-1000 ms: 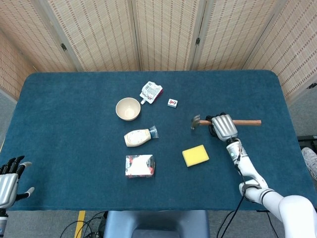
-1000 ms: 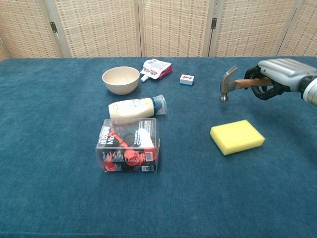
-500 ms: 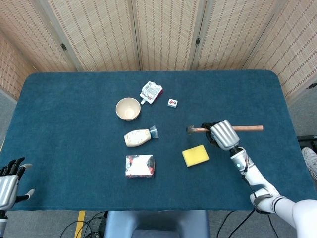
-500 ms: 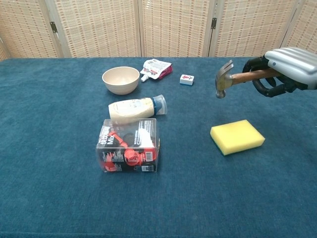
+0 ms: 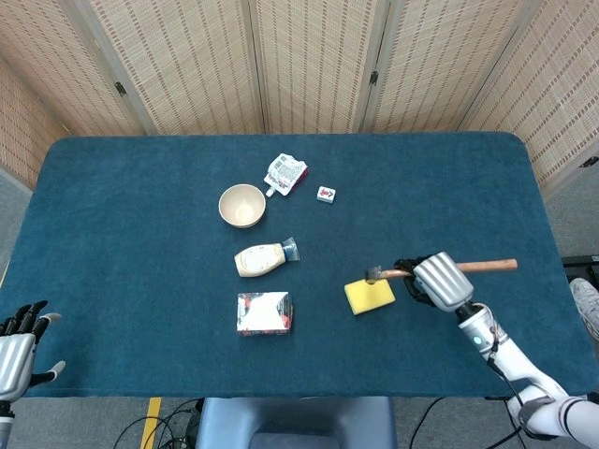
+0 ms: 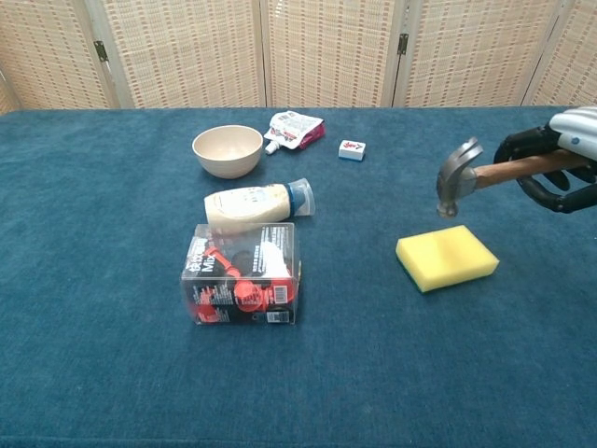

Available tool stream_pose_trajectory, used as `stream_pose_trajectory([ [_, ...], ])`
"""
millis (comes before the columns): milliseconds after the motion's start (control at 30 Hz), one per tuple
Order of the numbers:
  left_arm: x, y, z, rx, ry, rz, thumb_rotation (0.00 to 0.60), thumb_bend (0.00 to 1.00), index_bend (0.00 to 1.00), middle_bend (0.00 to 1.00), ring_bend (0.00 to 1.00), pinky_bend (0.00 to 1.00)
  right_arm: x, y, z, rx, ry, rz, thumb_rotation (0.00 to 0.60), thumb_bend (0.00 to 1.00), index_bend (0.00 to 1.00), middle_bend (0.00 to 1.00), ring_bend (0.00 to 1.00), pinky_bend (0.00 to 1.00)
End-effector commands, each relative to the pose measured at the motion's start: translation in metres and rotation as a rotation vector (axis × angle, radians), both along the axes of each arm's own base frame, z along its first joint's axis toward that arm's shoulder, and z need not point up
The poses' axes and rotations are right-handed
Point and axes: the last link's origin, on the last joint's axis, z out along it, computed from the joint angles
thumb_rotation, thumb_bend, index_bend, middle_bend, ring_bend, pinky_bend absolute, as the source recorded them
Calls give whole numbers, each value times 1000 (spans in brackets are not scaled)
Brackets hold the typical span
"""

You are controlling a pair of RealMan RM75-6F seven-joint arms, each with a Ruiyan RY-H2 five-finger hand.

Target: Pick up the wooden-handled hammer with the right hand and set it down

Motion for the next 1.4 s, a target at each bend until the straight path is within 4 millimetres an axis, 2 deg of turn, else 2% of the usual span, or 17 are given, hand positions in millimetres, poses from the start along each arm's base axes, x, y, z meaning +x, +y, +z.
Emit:
stream_pose_trajectory([
  [33, 2, 0, -1, -5, 2, -4, 600, 201, 297, 134, 116, 217, -5, 8, 2, 10, -12, -18, 600, 764, 897, 919, 793, 826],
  [200, 6, 2, -3, -9, 2, -13, 600, 201, 296, 134, 116, 217, -10, 8, -9, 31, -17, -49, 600, 764, 897, 921, 797, 826],
  [433, 6, 1, -4, -17, 10, -7, 600, 201, 296, 134, 117, 217, -15, 1, -44, 99, 25, -73, 600, 764, 897, 921, 797, 826],
  [500, 5, 0, -4, -18, 9, -1, 600, 201, 296, 134, 117, 217, -16, 0, -49, 110, 49, -69, 600, 764, 897, 921, 797, 826],
  [600, 3, -1, -2, -14, 11, 6, 600, 201, 296, 134, 117, 217, -12, -3, -44, 83, 8, -57, 600, 764, 897, 921, 797, 826],
  [767, 2, -3, 0, -5, 11, 11, 600, 201, 295, 134, 117, 216, 0, -7, -20, 15, -92, -29, 600, 764, 897, 921, 799, 826],
  [900, 3, -2, -1, -8, 9, 8, 600, 201, 296, 134, 117, 217, 2, -4, -10, 5, -126, -28, 600, 764, 897, 921, 800, 826],
  [1000, 4, -1, -3, -13, 9, 6, 600, 201, 295, 134, 116, 216, -1, -1, -12, 21, -104, -40, 600, 764, 897, 921, 800, 826],
  [1267, 4, -1, -4, -21, 11, 11, 600, 201, 296, 134, 116, 217, -23, 0, -40, 119, 51, -110, 600, 764, 896, 921, 800, 826],
  [1400, 2, -3, -2, -18, 13, 20, 600, 201, 296, 134, 116, 217, -22, -3, -38, 97, 17, -111, 600, 764, 897, 921, 804, 831],
])
